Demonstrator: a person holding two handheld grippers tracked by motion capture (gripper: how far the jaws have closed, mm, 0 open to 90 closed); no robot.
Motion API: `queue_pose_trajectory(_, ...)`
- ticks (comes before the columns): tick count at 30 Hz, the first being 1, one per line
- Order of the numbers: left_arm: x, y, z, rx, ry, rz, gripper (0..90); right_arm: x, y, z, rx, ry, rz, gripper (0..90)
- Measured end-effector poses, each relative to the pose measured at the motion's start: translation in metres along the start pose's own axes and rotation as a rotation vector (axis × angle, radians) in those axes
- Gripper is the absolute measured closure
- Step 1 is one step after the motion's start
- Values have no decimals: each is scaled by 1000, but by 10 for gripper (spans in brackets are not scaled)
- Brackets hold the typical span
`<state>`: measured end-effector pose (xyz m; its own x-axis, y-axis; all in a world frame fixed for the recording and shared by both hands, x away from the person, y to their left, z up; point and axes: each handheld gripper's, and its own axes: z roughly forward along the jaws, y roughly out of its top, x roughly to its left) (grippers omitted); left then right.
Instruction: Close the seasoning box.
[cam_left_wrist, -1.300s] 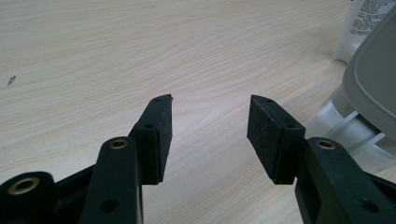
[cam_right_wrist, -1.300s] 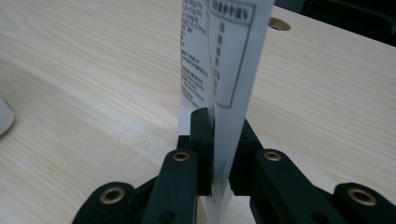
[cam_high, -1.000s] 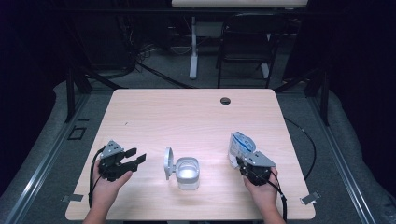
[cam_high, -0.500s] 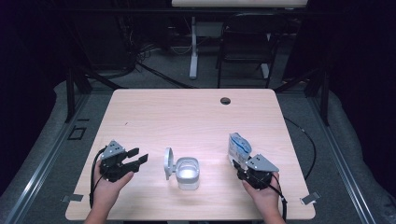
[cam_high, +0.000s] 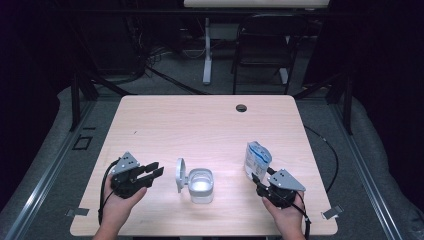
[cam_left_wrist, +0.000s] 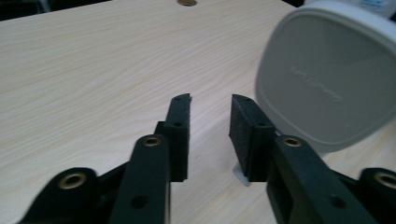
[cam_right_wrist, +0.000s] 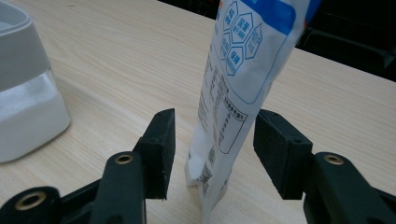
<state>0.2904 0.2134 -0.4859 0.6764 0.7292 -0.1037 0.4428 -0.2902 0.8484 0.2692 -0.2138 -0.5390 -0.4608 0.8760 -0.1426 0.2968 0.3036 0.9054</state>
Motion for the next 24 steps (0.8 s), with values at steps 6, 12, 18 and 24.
queue_pose_trajectory(6,-14,6,2,17,-50,44,827,1,-1,-1,7,-5,-11,481)
queue_pose_trajectory(12,-21,8,2,16,-64,51,900,1,0,-2,-6,-6,0,477)
queue_pose_trajectory(18,-23,10,1,15,-86,54,900,1,-1,-4,-2,0,11,475)
queue_pose_trajectory(24,-29,13,3,13,-97,67,900,1,-1,-4,-6,7,19,470)
